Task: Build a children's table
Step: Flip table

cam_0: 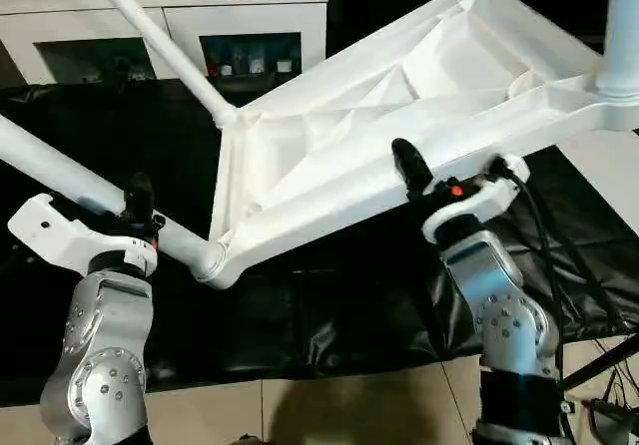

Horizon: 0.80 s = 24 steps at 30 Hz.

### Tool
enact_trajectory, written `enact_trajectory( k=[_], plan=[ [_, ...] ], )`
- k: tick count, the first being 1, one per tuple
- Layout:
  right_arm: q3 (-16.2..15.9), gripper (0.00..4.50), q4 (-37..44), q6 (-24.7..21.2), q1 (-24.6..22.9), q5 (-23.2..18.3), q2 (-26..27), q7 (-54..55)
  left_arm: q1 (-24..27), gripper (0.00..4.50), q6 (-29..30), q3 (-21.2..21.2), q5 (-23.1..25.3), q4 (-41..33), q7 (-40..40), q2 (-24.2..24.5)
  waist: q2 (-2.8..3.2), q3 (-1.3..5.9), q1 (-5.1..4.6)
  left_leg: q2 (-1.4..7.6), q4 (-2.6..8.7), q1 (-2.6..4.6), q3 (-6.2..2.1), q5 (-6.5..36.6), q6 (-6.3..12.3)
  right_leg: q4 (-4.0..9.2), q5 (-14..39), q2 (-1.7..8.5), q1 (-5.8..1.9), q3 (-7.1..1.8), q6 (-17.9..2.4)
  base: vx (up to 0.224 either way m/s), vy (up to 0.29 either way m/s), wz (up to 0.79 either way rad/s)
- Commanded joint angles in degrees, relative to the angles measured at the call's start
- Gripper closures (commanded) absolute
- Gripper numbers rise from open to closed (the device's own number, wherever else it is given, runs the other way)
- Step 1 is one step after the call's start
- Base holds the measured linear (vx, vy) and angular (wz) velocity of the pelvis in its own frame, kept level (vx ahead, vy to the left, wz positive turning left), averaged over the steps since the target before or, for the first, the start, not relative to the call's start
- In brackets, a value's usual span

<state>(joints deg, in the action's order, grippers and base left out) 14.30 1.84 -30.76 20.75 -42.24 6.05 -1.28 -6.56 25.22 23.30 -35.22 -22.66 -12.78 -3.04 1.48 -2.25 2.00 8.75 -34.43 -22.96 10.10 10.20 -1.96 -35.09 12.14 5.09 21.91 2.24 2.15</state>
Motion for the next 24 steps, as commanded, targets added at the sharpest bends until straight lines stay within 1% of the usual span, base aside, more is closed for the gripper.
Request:
enact_trajectory(
  k=[1, 2, 3, 5, 7, 8, 11, 12, 14, 15, 16, 17, 18, 19, 20, 21, 22, 23, 24],
  plan=[
    [1.36, 1.20, -2.39, -2.79, -0.22, -0.18, -0.28, 2.40, 1.59, 2.54, -1.99, 0.48, -1.67, 1.88, -1.20, -3.61, -0.88, 3.03, 0.51, 3.33, 4.57, 1.09, -1.44, 11.81, -1.38, 4.32, 9.36, 2.34, -1.36, -1.92, -4.80, 0.000, 0.000, 0.00],
    [1.41, 1.31, -2.45, -2.81, -0.21, -0.17, -0.29, 2.48, 1.60, 2.54, -2.03, 0.47, -1.65, 1.89, -1.17, -3.60, -0.87, 3.05, 0.55, 3.33, 4.60, 1.10, -1.45, 11.56, -1.41, 4.28, 8.91, 2.36, -1.38, -1.92, -4.83, 0.000, 0.000, 0.00],
    [2.24, 1.31, -3.07, -3.05, -0.09, -0.74, -0.13, 3.48, 1.69, 2.54, -2.53, 0.26, -1.22, 1.93, -0.77, -3.44, -0.85, 3.09, 0.59, 3.30, 4.56, 1.06, -1.43, 11.14, -1.46, 4.21, 8.10, 2.38, -1.43, -1.90, -4.89, 0.000, 0.000, 0.00],
    [3.32, 1.53, -3.58, -2.95, 0.20, -1.68, 0.17, 4.58, 1.77, 2.54, -2.82, 0.10, -0.78, 2.03, -0.50, -3.28, -0.92, 3.12, 0.62, 3.24, 4.50, 0.99, -1.36, 10.73, -1.12, 4.15, 7.54, 2.45, -1.50, -1.91, -4.98, 0.000, 0.000, 0.00],
    [3.42, 1.75, -3.47, -2.92, 0.26, -1.76, 0.14, 4.66, 1.79, 2.54, -2.96, 0.05, -0.66, 2.04, -0.36, -3.22, -0.88, 3.12, 0.64, 3.21, 4.47, 0.94, -1.33, 10.94, -0.79, 4.26, 8.62, 2.48, -1.51, -1.89, -4.97, 0.000, 0.000, 0.00],
    [3.43, 1.75, -3.46, -2.92, 0.29, -1.76, 0.13, 4.67, 1.79, 2.54, -2.97, 0.05, -0.64, 2.05, -0.36, -3.22, -0.87, 3.11, 0.63, 3.24, 4.49, 0.95, -1.35, 10.89, -0.80, 4.24, 8.73, 2.47, -1.48, -1.88, -4.93, 0.000, 0.000, 0.00],
    [3.85, 2.09, -3.26, -3.09, 1.13, -1.79, -0.35, 5.19, 1.79, 2.54, -3.31, -0.22, -0.08, 2.30, -0.27, -3.21, -0.80, 3.13, 0.58, 3.25, 4.51, 0.98, -1.35, 11.10, -1.13, 4.27, 9.30, 2.43, -1.42, -1.85, -4.90, 0.000, 0.000, 0.00],
    [3.51, 2.09, -2.93, -3.05, 1.48, -1.24, -0.90, 5.15, 1.84, 2.54, -3.34, -0.27, 0.02, 2.46, -0.35, -3.27, -0.75, 3.17, 0.59, 3.25, 4.48, 1.06, -1.34, 11.13, -1.29, 4.26, 9.22, 2.38, -1.36, -1.84, -4.90, 0.000, 0.000, 0.00],
    [3.46, 2.24, -2.78, -2.85, 1.76, -1.00, -1.08, 5.31, 1.89, 2.54, -3.52, -0.20, 0.37, 2.58, -0.61, -3.30, -0.76, 3.13, 0.62, 3.24, 4.51, 1.03, -1.32, 11.47, -1.27, 4.31, 9.37, 2.40, -1.36, -1.87, -4.83, 0.000, 0.000, 0.00],
    [2.75, 2.30, -2.55, -2.50, 2.27, 0.22, -2.14, 5.19, 1.97, 2.54, -3.57, 0.08, 1.85, 2.89, -2.02, -3.14, -0.75, 3.18, 0.65, 3.27, 4.52, 1.03, -1.34, 11.34, -1.39, 4.30, 9.25, 2.39, -1.40, -1.85, -4.76, 0.000, 0.000, 0.00],
    [2.07, 2.32, -2.27, -2.18, 2.89, 1.35, -3.27, 5.01, 1.98, 2.19, -3.53, 0.76, 2.95, 3.27, -3.64, -3.15, -0.79, 3.24, 0.68, 3.29, 4.45, 1.06, -1.33, 10.75, -1.46, 4.17, 8.28, 2.37, -1.43, -1.84, -4.77, 0.000, 0.000, 0.00],
    [1.26, 2.33, -2.06, -1.73, 3.48, 3.09, -4.53, 4.90, 1.97, 1.98, -3.89, 1.31, 2.01, 3.28, -3.01, -3.16, -0.77, 3.21, 0.68, 3.26, 4.46, 1.03, -1.33, 10.71, -1.41, 4.16, 8.11, 2.37, -1.43, -1.84, -4.82, 0.000, 0.000, 0.00],
    [1.19, 2.33, -2.04, -1.70, 3.54, 3.24, -4.65, 4.89, 1.98, 1.84, -3.94, 1.34, 1.95, 3.28, -2.93, -3.15, -0.80, 3.23, 0.72, 3.22, 4.41, 1.09, -1.26, 10.64, -1.40, 4.21, 8.14, 2.34, -1.41, -1.82, -4.82, 0.000, 0.000, 0.00],
    [0.26, 2.33, -1.84, -1.24, 4.30, 5.19, -6.15, 4.72, 2.04, 1.84, -4.72, 1.70, 1.29, 3.19, -1.86, -2.97, -0.82, 3.25, 0.81, 3.13, 4.33, 1.08, -1.21, 10.63, -1.41, 4.20, 8.32, 2.38, -1.40, -1.86, -5.00, 0.000, 0.000, 0.00],
    [0.26, 2.33, -1.84, -1.24, 4.30, 5.19, -6.15, 4.72, 2.04, 1.84, -4.72, 1.70, 1.29, 3.19, -1.86, -2.97, -0.81, 3.28, 0.82, 3.10, 4.32, 1.02, -1.22, 10.59, -1.37, 4.18, 8.24, 2.37, -1.45, -1.86, -5.09, 0.000, 0.000, 0.00],
    [-0.93, 2.33, -1.98, -0.87, 6.27, 8.01, -8.72, 4.92, 1.97, 1.77, -4.32, 1.81, 0.64, 3.11, -1.10, -2.34, -1.00, 3.37, 0.94, 3.24, 4.25, 1.10, -1.20, 9.96, -1.29, 4.04, 7.57, 2.36, -1.46, -1.84, -5.19, 0.000, 0.000, 0.00],
    [-1.38, 2.33, -2.27, -0.65, 7.71, 9.41, -10.17, 5.17, 1.73, 1.47, -4.20, 2.04, 0.47, 3.12, -1.11, -1.98, -0.91, 3.40, 0.96, 3.22, 4.19, 1.11, -1.18, 9.19, -1.17, 3.88, 6.43, 2.27, -1.46, -1.78, -5.42, 0.000, 0.000, 0.00],
    [-1.64, 2.33, -2.66, -0.32, 9.05, 10.74, -11.43, 5.57, 1.49, 1.47, -4.02, 2.19, 0.33, 3.21, -1.10, -1.64, -1.12, 3.36, 0.95, 3.20, 4.17, 1.10, -1.16, 9.16, -1.06, 3.87, 6.39, 2.22, -1.44, -1.74, -5.45, 0.000, 0.000, 0.00],
    [-1.75, 2.33, -3.08, -0.08, 10.16, 11.64, -12.37, 5.89, 1.32, 1.39, -3.90, 2.26, 0.59, 3.34, -1.14, -1.21, -1.03, 3.37, 1.09, 3.13, 4.09, 1.14, -1.03, 9.12, -0.89, 3.96, 6.96, 2.29, -1.43, -1.77, -5.36, 0.000, 0.000, 0.00]
  ],
)
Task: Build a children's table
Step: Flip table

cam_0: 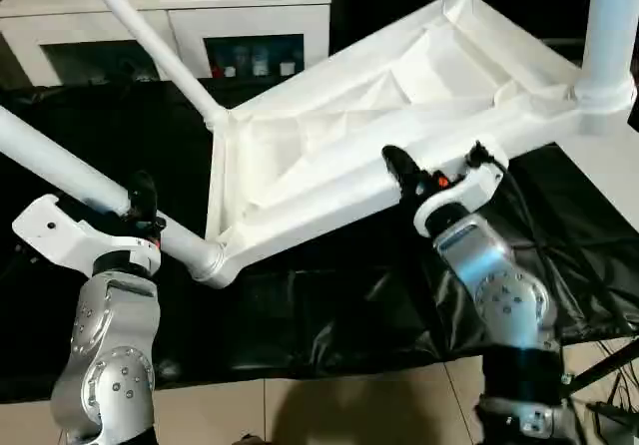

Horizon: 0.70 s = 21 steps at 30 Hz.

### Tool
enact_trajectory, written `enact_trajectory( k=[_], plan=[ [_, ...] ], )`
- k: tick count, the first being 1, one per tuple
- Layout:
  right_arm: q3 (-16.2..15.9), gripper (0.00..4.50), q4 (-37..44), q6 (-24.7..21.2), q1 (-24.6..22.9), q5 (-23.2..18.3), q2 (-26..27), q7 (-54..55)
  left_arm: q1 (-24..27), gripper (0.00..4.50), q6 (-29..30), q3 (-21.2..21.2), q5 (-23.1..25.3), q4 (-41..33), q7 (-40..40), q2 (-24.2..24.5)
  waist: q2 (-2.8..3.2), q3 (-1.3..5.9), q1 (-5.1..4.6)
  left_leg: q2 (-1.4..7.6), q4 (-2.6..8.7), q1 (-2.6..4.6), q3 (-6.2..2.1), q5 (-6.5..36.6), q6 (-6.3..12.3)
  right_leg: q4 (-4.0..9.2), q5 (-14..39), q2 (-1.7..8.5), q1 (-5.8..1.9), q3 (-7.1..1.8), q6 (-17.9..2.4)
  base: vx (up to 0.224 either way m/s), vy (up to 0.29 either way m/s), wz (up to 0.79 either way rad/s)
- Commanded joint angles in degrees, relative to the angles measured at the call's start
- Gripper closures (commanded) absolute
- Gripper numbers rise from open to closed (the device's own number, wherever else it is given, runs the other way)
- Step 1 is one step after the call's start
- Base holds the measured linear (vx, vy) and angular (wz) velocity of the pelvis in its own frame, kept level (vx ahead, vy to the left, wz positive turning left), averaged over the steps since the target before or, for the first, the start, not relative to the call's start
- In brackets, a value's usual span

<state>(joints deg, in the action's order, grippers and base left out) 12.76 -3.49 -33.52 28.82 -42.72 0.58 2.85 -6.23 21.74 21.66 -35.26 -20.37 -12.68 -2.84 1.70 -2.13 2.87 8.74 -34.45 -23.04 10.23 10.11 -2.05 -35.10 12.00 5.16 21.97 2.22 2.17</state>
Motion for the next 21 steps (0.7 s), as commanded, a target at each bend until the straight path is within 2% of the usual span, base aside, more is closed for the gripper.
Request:
enact_trajectory(
  k=[1, 2, 4, 8, 11, 13, 14, 15, 16, 17, 18, 19, 21],
  plan=[
    [-0.05, 2.33, 1.59, 2.99, 3.32, 12.59, -7.75, 2.10, 0.70, 1.40, -0.44, 4.07, 1.70, 1.52, -2.04, -0.86, -1.38, 3.24, 0.34, 3.19, 4.09, 1.28, -1.10, 8.97, -0.74, 4.02, 7.41, 2.15, -1.44, -1.75, -5.08, 0.000, 0.000, 0.00],
    [0.07, 2.33, 1.14, 3.19, 4.08, 12.78, -8.26, 2.31, 0.53, 1.40, -0.51, 4.16, 2.51, 1.85, -2.59, -0.49, -1.36, 3.25, 0.41, 3.19, 4.05, 1.28, -1.12, 8.86, -0.74, 3.93, 7.43, 2.15, -1.43, -1.75, -4.94, 0.000, 0.000, 0.00],
    [0.24, 2.33, 0.07, 3.66, 5.66, 13.14, -9.55, 2.34, 0.20, 0.95, -0.40, 4.86, 3.90, 3.11, -4.06, 0.47, -1.44, 3.32, 0.85, 3.21, 3.92, 1.39, -1.03, 7.97, -0.51, 3.94, 6.53, 2.10, -1.35, -1.79, -4.45, 0.000, 0.000, 0.00],
    [1.02, 2.33, -2.11, 4.49, 8.28, 13.00, -11.73, 2.08, 0.12, 0.95, -1.12, 6.01, 3.49, 4.73, -5.48, 1.68, -1.27, 3.30, 1.59, 3.33, 4.03, 1.64, -1.02, 8.85, -1.14, 3.92, 7.22, 2.11, -1.18, -1.84, -4.32, 0.000, 0.000, 0.00],
    [1.74, 2.33, -4.45, 5.79, 10.28, 12.83, -13.62, 2.29, -0.26, 0.95, -2.03, 7.76, 2.38, 5.49, -6.15, 2.62, -1.55, 3.29, 1.72, 3.37, 4.23, 1.59, -1.08, 10.10, -1.92, 3.89, 7.28, 2.12, -1.17, -1.77, -4.31, 0.000, 0.000, 0.00],
    [2.09, 2.33, -5.52, 6.38, 10.99, 12.75, -14.32, 2.39, -1.00, 0.95, -2.70, 9.36, -0.16, 5.86, -5.95, 2.40, -1.74, 3.27, 1.82, 3.29, 4.26, 1.67, -1.03, 11.45, -2.38, 4.01, 8.72, 2.21, -1.13, -1.84, -4.22, 0.000, 0.000, 0.00],
    [2.28, 2.33, -6.10, 6.60, 11.31, 12.69, -14.69, 2.33, -1.65, 0.77, -3.42, 10.79, -3.50, 5.84, -5.29, 1.76, -1.76, 3.27, 1.79, 3.22, 4.24, 1.51, -1.07, 11.33, -2.55, 3.90, 8.85, 2.30, -1.24, -1.81, -4.43, 0.000, 0.000, 0.00],
    [2.31, 2.33, -6.20, 6.64, 11.35, 12.70, -14.76, 2.31, -1.78, 0.77, -3.57, 11.07, -4.23, 5.82, -5.09, 1.64, -1.77, 3.35, 1.80, 3.18, 4.20, 1.52, -1.02, 10.97, -2.64, 3.86, 8.48, 2.25, -1.22, -1.82, -4.67, 0.000, 0.000, 0.00],
    [2.50, 2.33, -6.68, 6.95, 11.54, 12.84, -15.17, 2.32, -2.38, 0.58, -4.23, 12.34, -8.06, 5.63, -3.79, 1.11, -1.84, 3.39, 1.82, 3.13, 4.14, 1.45, -0.95, 10.44, -2.50, 3.80, 7.53, 2.19, -1.27, -1.81, -4.95, 0.000, 0.000, 0.00],
    [2.58, 2.33, -7.00, 7.18, 11.67, 12.99, -15.41, 2.35, -2.64, 0.58, -4.48, 12.76, -9.69, 5.51, -3.05, 0.95, -1.85, 3.44, 1.90, 3.15, 4.07, 1.45, -0.94, 9.81, -2.21, 3.71, 6.67, 2.20, -1.28, -1.78, -5.14, 0.000, 0.000, 0.00],
    [2.76, 2.33, -7.25, 7.25, 11.77, 12.95, -15.64, 2.34, -2.81, 0.58, -4.87, 12.97, -10.05, 5.45, -2.79, 0.93, -1.73, 3.46, 1.92, 3.15, 4.02, 1.45, -0.92, 9.58, -2.06, 3.65, 6.32, 2.20, -1.28, -1.78, -5.20, 0.000, 0.000, 0.00],
    [2.87, 2.33, -7.55, 7.53, 11.88, 13.04, -15.96, 2.49, -2.94, 0.31, -5.21, 13.02, -10.14, 5.53, -2.27, 1.10, -1.81, 3.48, 1.99, 3.16, 3.93, 1.49, -0.84, 9.26, -1.66, 3.69, 5.96, 2.16, -1.28, -1.77, -5.12, 0.000, 0.000, 0.00],
    [3.10, 2.33, -7.86, 7.67, 11.95, 12.93, -16.32, 2.57, -3.15, 0.14, -5.75, 12.94, -10.00, 5.57, -1.47, 1.41, -1.77, 3.45, 2.03, 3.20, 3.97, 1.44, -0.87, 9.05, -1.36, 3.71, 6.02, 2.14, -1.35, -1.77, -4.78, 0.000, 0.000, 0.00]
  ],
)
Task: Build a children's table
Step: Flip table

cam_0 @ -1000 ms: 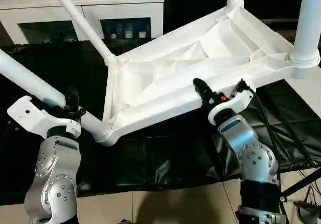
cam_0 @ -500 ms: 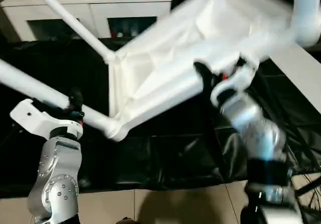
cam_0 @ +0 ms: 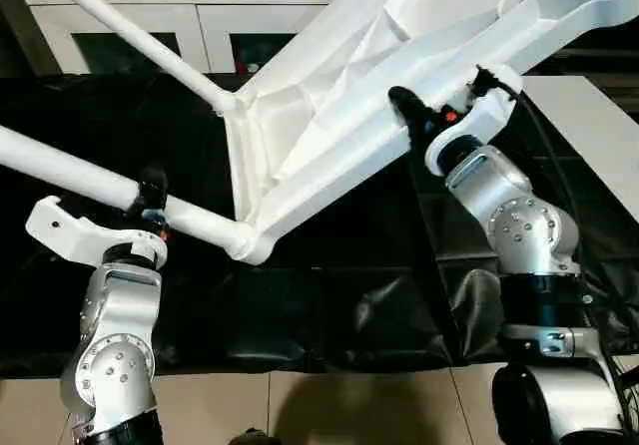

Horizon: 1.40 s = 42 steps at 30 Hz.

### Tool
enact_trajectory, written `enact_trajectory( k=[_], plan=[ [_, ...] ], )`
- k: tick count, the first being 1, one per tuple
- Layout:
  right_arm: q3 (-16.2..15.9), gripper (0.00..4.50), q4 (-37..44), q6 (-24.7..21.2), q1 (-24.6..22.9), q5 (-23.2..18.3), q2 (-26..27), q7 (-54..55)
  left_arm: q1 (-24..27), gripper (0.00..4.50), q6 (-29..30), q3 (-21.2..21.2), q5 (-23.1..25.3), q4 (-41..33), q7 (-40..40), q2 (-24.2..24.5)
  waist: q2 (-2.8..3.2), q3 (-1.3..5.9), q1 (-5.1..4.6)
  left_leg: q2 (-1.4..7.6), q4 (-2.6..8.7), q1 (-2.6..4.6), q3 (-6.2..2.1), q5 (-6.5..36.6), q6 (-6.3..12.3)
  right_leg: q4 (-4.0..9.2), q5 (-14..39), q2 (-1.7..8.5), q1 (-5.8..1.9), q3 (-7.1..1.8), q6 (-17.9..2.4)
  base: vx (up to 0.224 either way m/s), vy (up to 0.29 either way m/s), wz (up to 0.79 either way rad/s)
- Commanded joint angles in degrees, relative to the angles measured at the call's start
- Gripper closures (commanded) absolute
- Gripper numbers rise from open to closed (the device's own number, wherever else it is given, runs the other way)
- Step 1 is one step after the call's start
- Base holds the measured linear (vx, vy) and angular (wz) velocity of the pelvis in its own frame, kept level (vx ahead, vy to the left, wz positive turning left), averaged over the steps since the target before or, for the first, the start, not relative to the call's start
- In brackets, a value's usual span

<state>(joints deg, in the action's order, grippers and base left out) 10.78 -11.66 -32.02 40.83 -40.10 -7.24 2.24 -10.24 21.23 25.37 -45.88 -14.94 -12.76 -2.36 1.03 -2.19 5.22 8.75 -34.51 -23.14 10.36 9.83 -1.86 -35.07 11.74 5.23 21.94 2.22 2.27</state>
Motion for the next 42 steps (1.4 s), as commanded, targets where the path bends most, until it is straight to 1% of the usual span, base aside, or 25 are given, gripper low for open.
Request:
enact_trajectory(
  k=[1, 4, 5, 9, 10, 12, 14, 15, 19, 21, 25, 26, 27, 28, 29, 31, 32, 34, 35, 37, 38, 39, 40, 41, 42],
  plan=[
    [5.29, 2.33, -0.22, 6.59, -0.02, 10.52, -9.09, 3.51, 0.61, 0.11, -5.69, 8.70, 1.41, 0.16, -0.07, 1.68, -1.15, 3.49, -0.25, 3.23, 4.05, 1.59, -1.01, 9.37, -1.49, 3.80, 6.64, 2.09, -1.31, -1.75, -4.61, 0.000, 0.000, 0.00],
    [5.45, 2.33, -1.13, 7.13, 0.29, 10.43, -9.67, 3.35, 0.78, 0.00, -6.60, 6.68, 3.41, -0.12, 2.55, 3.44, -1.01, 3.45, -0.27, 3.22, 4.13, 1.62, -1.02, 10.12, -1.75, 3.93, 8.01, 2.06, -1.24, -1.73, -3.87, 0.000, 0.000, 0.00],
    [5.64, 2.33, -1.45, 7.45, 0.43, 10.53, -9.91, 3.46, 0.97, 0.00, -7.07, 6.02, 4.02, -0.20, 3.23, 4.02, -1.18, 3.45, -0.30, 3.22, 4.11, 1.63, -0.98, 10.26, -1.84, 3.89, 8.22, 2.05, -1.25, -1.73, -3.70, 0.000, 0.000, 0.00],
    [5.92, 2.33, -2.50, 8.10, 1.01, 10.70, -11.11, 3.46, 0.71, 0.00, -8.97, 6.61, 4.98, 0.79, 2.16, 5.41, -1.10, 3.47, -0.34, 3.26, 4.17, 1.67, -1.06, 10.86, -2.36, 3.83, 8.37, 2.08, -1.27, -1.70, -3.75, 0.000, 0.000, 0.00],
    [5.85, 2.33, -2.95, 8.22, 1.20, 10.71, -11.88, 3.12, 0.55, 0.00, -9.26, 7.57, 5.34, 1.56, 1.29, 6.34, -1.31, 3.40, -0.38, 3.25, 4.21, 1.65, -1.00, 11.33, -2.38, 3.90, 8.95, 2.11, -1.21, -1.74, -3.68, 0.000, 0.000, 0.00],
    [5.76, 2.33, -3.46, 8.22, 1.42, 10.59, -12.38, 2.83, 0.41, 0.00, -9.67, 8.20, 6.32, 2.48, 0.89, 7.09, -1.39, 3.42, -0.43, 3.20, 4.21, 1.60, -0.99, 11.37, -2.33, 3.89, 9.48, 2.10, -1.25, -1.73, -3.76, 0.000, 0.000, 0.00],
    [5.07, 2.33, -4.74, 7.88, 2.23, 10.58, -13.91, 1.74, -0.11, 0.00, -10.70, 10.49, 9.01, 5.93, -1.11, 9.54, -1.39, 3.38, -0.58, 3.09, 4.20, 1.62, -0.99, 11.68, -2.22, 3.94, 10.40, 2.01, -1.15, -1.71, -3.48, 0.000, 0.000, 0.00],
    [5.07, 2.33, -4.74, 7.88, 2.23, 10.58, -13.91, 1.74, -0.11, 0.00, -10.70, 10.49, 9.01, 5.93, -1.11, 9.54, -1.58, 3.30, -0.63, 3.11, 4.26, 1.66, -0.98, 12.04, -2.24, 4.07, 11.18, 2.00, -1.09, -1.71, -3.30, 0.000, 0.000, 0.00],
    [4.33, 2.33, -6.66, 7.99, 3.63, 11.02, -16.01, 0.46, -0.19, 0.00, -13.64, 13.17, 12.26, 8.82, -3.17, 12.13, -1.50, 3.25, -0.79, 3.18, 4.39, 1.56, -1.07, 13.28, -2.67, 4.28, 13.53, 2.14, -1.00, -1.76, -2.89, 0.000, 0.000, 0.00],
    [4.16, 2.33, -7.69, 8.64, 4.41, 11.54, -16.88, 0.34, 0.03, 0.00, -14.18, 13.84, 12.27, 9.21, -3.55, 12.75, -1.53, 3.39, -0.68, 3.31, 4.29, 1.95, -0.99, 13.23, -3.05, 4.10, 12.08, 2.02, -0.82, -1.77, -3.19, 0.000, 0.000, 0.00],
    [2.88, 2.33, -11.72, 10.84, 7.33, 13.40, -19.64, -0.54, -0.04, 0.00, -16.34, 16.18, 12.52, 11.37, -4.16, 14.72, -1.53, 3.41, -0.62, 3.23, 4.25, 2.18, -0.94, 14.20, -3.67, 3.96, 10.82, 1.77, -0.73, -1.67, -3.82, 0.000, 0.000, 0.00],
    [2.85, 2.33, -11.79, 10.88, 7.38, 13.44, -19.69, -0.56, -0.04, 0.00, -16.36, 16.21, 12.53, 11.41, -4.15, 14.76, -1.51, 3.42, -0.52, 3.26, 4.24, 2.36, -0.91, 14.67, -3.87, 4.00, 10.89, 1.73, -0.66, -1.66, -3.59, 0.000, 0.000, 0.00],
    [2.45, 2.34, -12.76, 11.24, 8.09, 13.67, -20.17, -0.70, -0.07, 0.00, -17.10, 16.81, 12.98, 11.97, -4.19, 15.27, -1.63, 3.41, -0.26, 3.20, 3.99, 3.01, -0.60, 16.06, -4.25, 4.29, 11.01, 1.56, -0.09, -1.80, -3.13, 0.000, 0.000, 0.00],
    [2.21, 2.37, -13.49, 11.53, 8.67, 13.74, -20.52, -0.91, -0.05, 0.00, -17.26, 17.38, 12.94, 12.34, -4.31, 15.66, -1.78, 3.42, -0.24, 3.22, 3.97, 3.07, -0.58, 16.54, -4.44, 4.20, 10.85, 1.53, -0.10, -1.92, -3.28, 0.000, 0.000, 0.00],
    [2.05, 2.39, -14.03, 11.82, 9.11, 14.03, -20.79, -1.23, 0.05, 0.00, -17.53, 17.71, 13.18, 12.77, -4.67, 16.06, -1.69, 3.45, -0.23, 3.25, 4.03, 3.02, -0.59, 16.61, -4.58, 4.09, 10.39, 1.42, -0.21, -1.90, -3.49, 0.000, 0.000, 0.00],
    [1.80, 2.42, -14.77, 12.22, 9.69, 14.60, -21.22, -1.59, 0.25, 0.00, -17.98, 18.05, 13.65, 13.31, -4.96, 16.67, -1.46, 3.63, 0.12, 3.51, 4.09, 3.21, -0.67, 16.25, -5.02, 3.81, 7.66, 1.35, 0.03, -1.81, -4.26, 0.000, 0.000, 0.00],
    [1.81, 2.42, -15.71, 12.51, 10.33, 14.83, -21.43, -1.81, 0.54, 0.00, -18.12, 17.97, 13.64, 13.59, -4.54, 17.20, -1.60, 3.48, 0.29, 3.67, 4.25, 3.28, -0.70, 17.41, -6.22, 3.58, 6.24, 1.23, 0.31, -1.64, -5.10, 0.000, 0.000, 0.00],
    [1.30, 2.46, -16.82, 12.90, 11.08, 15.10, -21.40, -2.19, 0.94, 0.00, -18.41, 17.21, 13.21, 13.19, -3.05, 17.29, -2.14, 3.32, -0.15, 3.59, 4.63, 2.53, -0.97, 19.73, -6.61, 3.45, 7.81, 1.50, -0.41, -1.43, -4.66, 0.000, 0.000, 0.00],
    [1.25, 2.46, -16.89, 12.94, 11.12, 15.12, -21.40, -2.23, 0.95, 0.00, -18.43, 17.16, 13.19, 13.17, -2.98, 17.28, -2.32, 3.35, -0.33, 3.57, 4.63, 2.49, -1.00, 20.32, -6.46, 3.50, 8.57, 1.67, -0.44, -1.44, -4.38, 0.000, 0.000, 0.00],
    [0.61, 2.47, -17.90, 13.67, 11.83, 15.20, -20.73, -2.67, 1.31, 0.00, -18.22, 15.10, 14.23, 12.23, -1.52, 16.98, -2.67, 3.32, -1.24, 3.56, 4.63, 1.79, -1.18, 20.13, -5.43, 3.59, 10.38, 2.01, -0.83, -1.45, -4.05, 0.000, 0.000, 0.00],
    [0.05, 2.48, -18.78, 14.17, 12.33, 15.18, -20.19, -3.66, 1.28, 0.00, -17.92, 13.46, 15.32, 11.83, -0.48, 16.86, -2.55, 3.33, -1.52, 3.46, 4.59, 1.43, -1.15, 19.34, -5.07, 3.67, 11.19, 2.16, -0.94, -1.42, -4.12, 0.000, 0.000, 0.00],
    [0.05, 2.48, -18.78, 14.17, 12.33, 15.18, -20.19, -3.66, 1.28, 0.00, -17.92, 13.46, 15.32, 11.83, -0.48, 16.86, -2.56, 3.29, -1.68, 3.49, 4.55, 1.49, -1.06, 19.66, -4.92, 3.85, 11.99, 2.18, -0.77, -1.42, -4.13, 0.000, 0.000, 0.00],
    [-0.54, 2.48, -20.38, 15.01, 13.15, 16.02, -19.52, -5.11, 1.35, 0.00, -17.27, 10.69, 17.43, 11.51, 1.35, 17.29, -2.50, 3.26, -2.00, 3.53, 4.36, 1.72, -0.92, 20.46, -4.80, 4.06, 13.28, 2.23, -0.46, -1.45, -4.46, 0.000, 0.000, 0.00],
    [-0.61, 2.48, -20.52, 15.08, 13.23, 16.13, -19.47, -5.20, 1.39, 0.00, -17.17, 10.33, 17.69, 11.46, 1.57, 17.38, -2.64, 3.24, -2.19, 3.58, 4.36, 1.72, -0.89, 20.67, -4.60, 4.19, 13.89, 2.22, -0.39, -1.45, -4.55, 0.000, 0.000, 0.00],
    [-1.21, 2.48, -22.11, 15.60, 14.16, 17.57, -18.93, -6.31, 1.72, 0.00, -16.11, 6.71, 19.98, 10.89, 3.69, 18.42, -2.59, 3.20, -2.33, 3.61, 4.38, 1.64, -0.94, 20.49, -4.53, 4.14, 14.16, 2.17, -0.47, -1.40, -4.89, 0.000, 0.000, 0.00]
  ],
)
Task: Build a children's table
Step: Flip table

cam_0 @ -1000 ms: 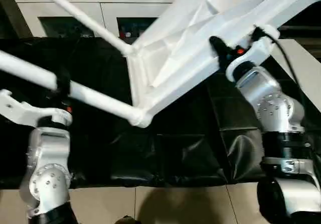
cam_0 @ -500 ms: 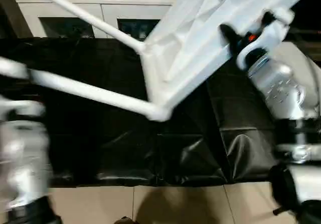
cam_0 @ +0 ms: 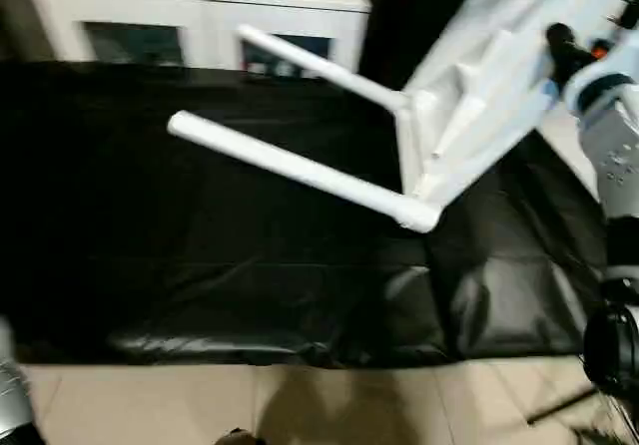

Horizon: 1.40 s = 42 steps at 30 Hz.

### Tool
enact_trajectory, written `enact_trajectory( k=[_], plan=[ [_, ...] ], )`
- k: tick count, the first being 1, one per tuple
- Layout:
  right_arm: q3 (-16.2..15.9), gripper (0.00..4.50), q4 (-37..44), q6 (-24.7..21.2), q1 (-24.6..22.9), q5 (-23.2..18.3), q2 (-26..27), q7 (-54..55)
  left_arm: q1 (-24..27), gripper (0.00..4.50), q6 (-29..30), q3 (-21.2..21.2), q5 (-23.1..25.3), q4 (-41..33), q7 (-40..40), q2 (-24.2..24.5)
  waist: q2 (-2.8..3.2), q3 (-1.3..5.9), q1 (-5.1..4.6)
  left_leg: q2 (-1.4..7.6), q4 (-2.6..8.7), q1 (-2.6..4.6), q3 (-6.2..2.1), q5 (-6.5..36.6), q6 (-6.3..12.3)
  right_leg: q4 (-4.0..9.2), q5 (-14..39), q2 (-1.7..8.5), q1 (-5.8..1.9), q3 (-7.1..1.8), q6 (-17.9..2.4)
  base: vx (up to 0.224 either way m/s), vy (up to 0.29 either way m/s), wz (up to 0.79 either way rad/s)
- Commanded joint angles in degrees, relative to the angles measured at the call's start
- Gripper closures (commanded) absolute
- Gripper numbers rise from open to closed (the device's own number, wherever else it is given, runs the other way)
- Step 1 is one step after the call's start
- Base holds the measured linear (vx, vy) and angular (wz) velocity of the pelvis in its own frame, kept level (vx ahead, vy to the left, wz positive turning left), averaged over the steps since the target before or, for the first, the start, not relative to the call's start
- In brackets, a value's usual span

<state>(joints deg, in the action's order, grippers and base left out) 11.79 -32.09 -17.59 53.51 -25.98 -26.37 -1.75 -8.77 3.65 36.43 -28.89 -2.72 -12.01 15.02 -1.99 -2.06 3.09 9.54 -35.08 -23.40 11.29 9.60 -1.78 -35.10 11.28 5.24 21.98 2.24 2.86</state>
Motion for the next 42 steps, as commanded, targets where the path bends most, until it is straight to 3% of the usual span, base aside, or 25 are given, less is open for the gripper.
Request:
enact_trajectory(
  k=[1, 3, 4, 8, 10, 11, 12, 13, 17, 18, 23, 26, 28, 29, 32, 37, 38, 40, 41, 42],
  plan=[
    [-2.23, 2.48, -1.71, 1.17, 1.49, 3.47, 0.21, -2.33, 0.25, 0.00, 1.48, -4.40, 3.01, -1.34, 2.97, 1.05, 0.36, 3.10, -0.30, 2.85, 4.92, 1.80, -1.87, 20.54, -4.54, 4.15, 14.69, 2.19, -0.52, -1.42, -5.59, 0.000, 0.000, 0.00],
    [-3.04, 2.48, -3.75, 2.05, 3.00, 5.19, 0.82, -3.12, 0.81, 0.00, 3.46, -9.84, 5.71, -2.46, 6.43, 3.51, 0.50, 3.21, -0.57, 2.94, 4.85, 1.90, -1.87, 19.67, -4.36, 3.90, 13.42, 2.13, -0.36, -1.39, -6.45, 0.000, 0.000, 0.00],
    [-3.92, 2.48, -5.30, 2.98, 4.53, 6.13, 1.43, -3.67, 1.33, 0.00, 4.87, -15.22, 8.23, -4.01, 10.21, 6.31, 0.74, 3.23, -0.78, 2.89, 4.83, 1.88, -1.88, 19.49, -4.20, 3.70, 12.88, 2.05, -0.34, -1.36, -7.06, 0.000, 0.000, 0.00],
    [-6.67, 2.48, -10.05, 5.82, 8.14, 8.42, 3.60, -5.50, 1.08, 0.00, 8.48, -24.20, 12.40, -8.07, 15.96, 11.04, 0.86, 3.17, -1.39, 3.02, 4.79, 1.89, -1.61, 18.71, -4.03, 3.23, 9.56, 1.97, -0.29, -1.42, -9.84, 0.000, 0.000, 0.00],
    [-7.39, 2.49, -10.84, 6.41, 8.70, 9.09, 4.19, -5.61, 0.64, 0.00, 9.67, -25.20, 12.75, -8.94, 16.33, 11.86, 0.92, 3.32, -1.47, 3.00, 4.60, 1.76, -1.46, 17.56, -3.87, 2.98, 8.46, 1.99, -0.44, -1.44, -10.38, 0.000, 0.000, 0.00],
    [-8.23, 2.50, -12.28, 7.55, 9.61, 9.82, 5.43, -5.90, -0.45, 0.00, 11.71, -26.42, 13.26, -10.47, 17.24, 13.12, 0.57, 3.32, -1.50, 2.94, 4.53, 1.71, -1.32, 16.81, -3.59, 3.02, 7.84, 1.91, -0.44, -1.47, -10.45, 0.000, 0.000, 0.00],
    [-8.30, 2.51, -13.24, 8.19, 10.11, 10.23, 6.32, -6.21, -0.99, 0.00, 13.41, -26.96, 13.05, -11.47, 17.85, 13.81, 0.84, 3.36, -1.44, 2.95, 4.44, 1.73, -1.25, 15.77, -3.36, 2.81, 6.98, 1.93, -0.38, -1.52, -10.86, 0.000, 0.000, 0.00],
    [-8.26, 2.52, -13.94, 8.60, 10.45, 10.49, 6.88, -6.47, -1.36, 0.00, 14.54, -27.28, 12.83, -12.06, 18.27, 14.22, 0.73, 3.27, -1.39, 2.97, 4.34, 1.89, -1.02, 15.93, -3.25, 2.85, 7.22, 1.85, -0.10, -1.60, -11.16, 0.000, 0.000, 0.00],
    [-8.90, 2.56, -16.10, 10.10, 11.09, 11.65, 9.05, -6.91, -2.94, 0.00, 16.81, -28.22, 11.11, -14.32, 19.19, 15.04, 0.95, 3.00, -1.23, 3.09, 4.47, 2.21, -1.16, 18.46, -4.30, 2.87, 9.73, 1.73, 0.13, -1.67, -11.13, 0.000, 0.000, 0.00],
    [-8.91, 2.57, -17.05, 10.69, 11.29, 11.95, 9.59, -6.90, -3.27, 0.00, 17.21, -28.46, 11.37, -14.85, 19.46, 15.02, 0.70, 3.07, -1.16, 3.12, 4.48, 2.32, -1.11, 18.91, -4.60, 2.95, 9.81, 1.65, 0.19, -1.64, -10.91, 0.000, 0.000, 0.00],
    [-8.88, 2.60, -20.56, 13.54, 12.09, 12.69, 11.98, -7.48, -4.27, 0.00, 19.56, -30.18, 12.50, -17.03, 20.25, 14.52, 0.80, 2.98, -1.30, 3.06, 4.60, 2.21, -1.33, 21.91, -5.62, 3.03, 12.90, 1.76, 0.37, -1.71, -9.90, 0.000, 0.000, 0.00],
    [-9.96, 2.61, -22.03, 14.92, 12.25, 15.51, 11.82, -6.68, -4.72, 0.00, 21.13, -31.26, 12.51, -18.54, 20.98, 14.62, 0.73, 2.88, -1.32, 3.04, 4.60, 2.20, -1.41, 23.00, -5.77, 3.21, 14.73, 1.80, 0.52, -1.72, -9.55, 0.000, 0.000, 0.00],
    [-10.29, 1.91, -22.06, 16.09, 11.89, 16.24, 11.50, -6.62, -5.01, 0.00, 21.49, -31.69, 12.61, -19.14, 21.47, 15.05, 0.72, 2.93, -1.32, 2.97, 4.56, 2.19, -1.43, 22.99, -5.75, 3.26, 14.66, 1.80, 0.50, -1.73, -9.32, 0.000, 0.000, 0.00],
    [-10.03, 1.91, -21.91, 16.74, 11.67, 15.87, 11.51, -7.47, -5.14, 0.00, 21.31, -31.94, 13.12, -19.25, 21.77, 15.49, 0.69, 2.96, -1.35, 2.97, 4.53, 2.14, -1.45, 22.91, -5.62, 3.20, 14.44, 1.78, 0.44, -1.73, -9.27, 0.000, 0.000, 0.00],
    [-9.14, 1.62, -20.72, 19.52, 10.18, 15.48, 11.29, -8.33, -6.16, 0.00, 20.24, -32.52, 14.72, -19.82, 22.65, 16.48, 0.88, 2.96, -1.26, 2.93, 4.51, 2.07, -1.41, 22.09, -5.11, 3.23, 13.16, 1.72, 0.40, -1.76, -9.27, 0.000, 0.000, 0.00],
    [-8.70, 1.34, -15.93, 24.43, 5.43, 15.61, 11.74, -9.76, -8.31, 0.00, 19.15, -34.51, 16.81, -20.18, 25.38, 18.67, 0.88, 3.64, -0.88, 2.84, 3.81, 1.52, -1.02, 12.12, -2.73, 1.93, 1.52, 1.60, -0.43, -1.64, -12.21, 0.000, 0.000, 0.00],
    [-8.70, 1.22, -15.93, 24.43, 5.43, 15.61, 11.74, -9.76, -8.31, 0.00, 19.15, -34.51, 16.81, -20.18, 25.38, 18.67, 1.49, 3.65, -0.63, 2.81, 3.81, 1.61, -1.09, 11.71, -2.58, 1.90, 1.08, 1.66, -0.45, -1.59, -12.36, 0.000, 0.000, 0.00],
    [-8.24, 1.11, -11.28, 27.89, 0.57, 15.13, 12.50, -10.77, -9.09, 0.00, 17.72, -36.38, 19.08, -19.91, 27.92, 20.45, 1.38, 3.51, -0.56, 2.92, 3.84, 1.69, -1.05, 12.11, -2.32, 2.07, 1.48, 1.69, -0.44, -1.60, -11.98, 0.000, 0.000, 0.00],
    [-8.38, 1.03, -9.59, 28.84, -0.99, 15.08, 12.69, -11.13, -9.24, 0.00, 17.60, -36.58, 19.34, -19.74, 28.19, 20.64, 2.00, 3.53, -0.32, 2.90, 3.94, 1.83, -1.16, 12.35, -2.52, 2.06, 1.63, 1.75, -0.46, -1.56, -11.92, 0.000, 0.000, 0.00],
    [-8.48, 0.93, -7.87, 29.91, -2.60, 15.12, 12.87, -11.47, -9.48, 0.00, 17.39, -36.74, 19.65, -19.48, 28.47, 20.75, 1.65, 3.53, -0.48, 2.93, 3.92, 1.83, -1.08, 12.69, -2.79, 2.03, 1.46, 1.62, -0.45, -1.58, -12.12, 0.000, 0.000, 0.00]
  ],
)
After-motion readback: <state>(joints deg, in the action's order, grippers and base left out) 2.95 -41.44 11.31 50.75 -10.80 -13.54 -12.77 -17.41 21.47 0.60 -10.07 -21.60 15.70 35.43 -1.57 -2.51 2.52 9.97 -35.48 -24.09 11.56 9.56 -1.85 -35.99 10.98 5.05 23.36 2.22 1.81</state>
